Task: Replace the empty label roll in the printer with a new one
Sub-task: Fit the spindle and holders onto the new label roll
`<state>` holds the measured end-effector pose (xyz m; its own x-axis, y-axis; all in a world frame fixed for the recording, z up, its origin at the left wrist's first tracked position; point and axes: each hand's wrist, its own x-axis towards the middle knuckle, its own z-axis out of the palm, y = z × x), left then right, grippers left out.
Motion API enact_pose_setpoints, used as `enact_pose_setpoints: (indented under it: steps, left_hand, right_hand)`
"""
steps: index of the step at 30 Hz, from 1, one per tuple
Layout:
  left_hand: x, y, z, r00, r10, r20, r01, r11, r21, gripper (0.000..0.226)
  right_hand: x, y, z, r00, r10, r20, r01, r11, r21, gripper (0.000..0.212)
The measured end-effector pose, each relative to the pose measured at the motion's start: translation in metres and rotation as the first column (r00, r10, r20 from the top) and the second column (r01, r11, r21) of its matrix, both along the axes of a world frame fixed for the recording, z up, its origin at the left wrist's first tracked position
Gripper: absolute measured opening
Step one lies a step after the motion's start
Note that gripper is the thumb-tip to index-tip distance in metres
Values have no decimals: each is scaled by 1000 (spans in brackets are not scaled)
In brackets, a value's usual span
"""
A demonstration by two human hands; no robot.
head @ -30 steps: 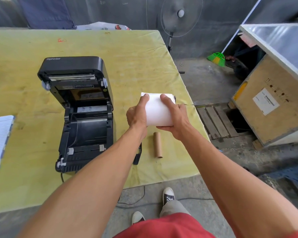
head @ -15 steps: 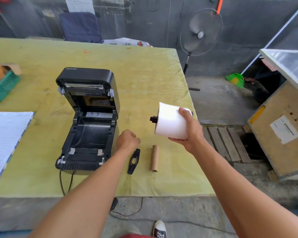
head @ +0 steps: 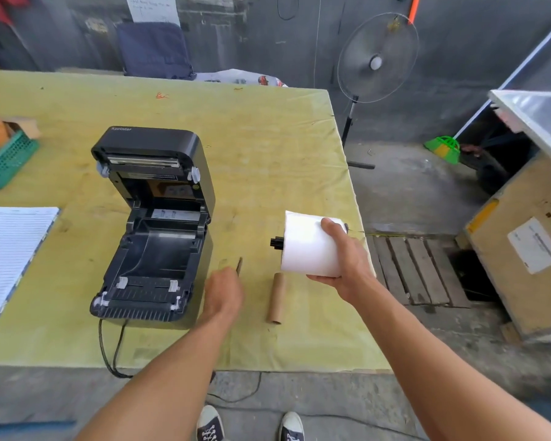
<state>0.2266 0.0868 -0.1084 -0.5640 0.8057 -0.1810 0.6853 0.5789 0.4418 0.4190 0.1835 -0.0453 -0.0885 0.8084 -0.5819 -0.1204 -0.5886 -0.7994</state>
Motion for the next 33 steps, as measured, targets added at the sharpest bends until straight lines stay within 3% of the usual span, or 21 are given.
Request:
enact_pose_setpoints:
  steps: [2,5,9,16,20,22,26,33]
  left_hand:
    - [-2,19,17,995,13,103,-31,984,178,23]
    - [6,36,50,970,-130,204,33,907,420,20]
    - [10,44,74,963,-181,200,41,831,555,26]
    - [-2,54,85,941,-242,236,43,778,627,30]
    - [-15,66,94,765,-196,614,-268,770,579,22]
    - [-19,67,96,704,-214,677,-314,761,567,20]
    - [-20,65,95,680,-225,698,-325,761,562,17]
    - [-9,65,94,730,-178,660,-326,759,564,21]
  right_hand:
    - [-4,3,3,1000,0,21,0,1000,8,73]
    - [-13,4,9,999,-18,27,18,1000,16,72]
    - [-26,11,22,999,-34,19,33,998,53,73]
    - [-40,27,47,999,-18,29,14,991,131,74]
    - [-42,32,52,1000,19,21,-22,989,146,73]
    - [-43,33,52,999,33,2,-33,989,145,73]
    - [-44,34,53,998,57,-10,-55,988,146,75]
    - [-35,34,51,997,81,-8,-79,988,134,77]
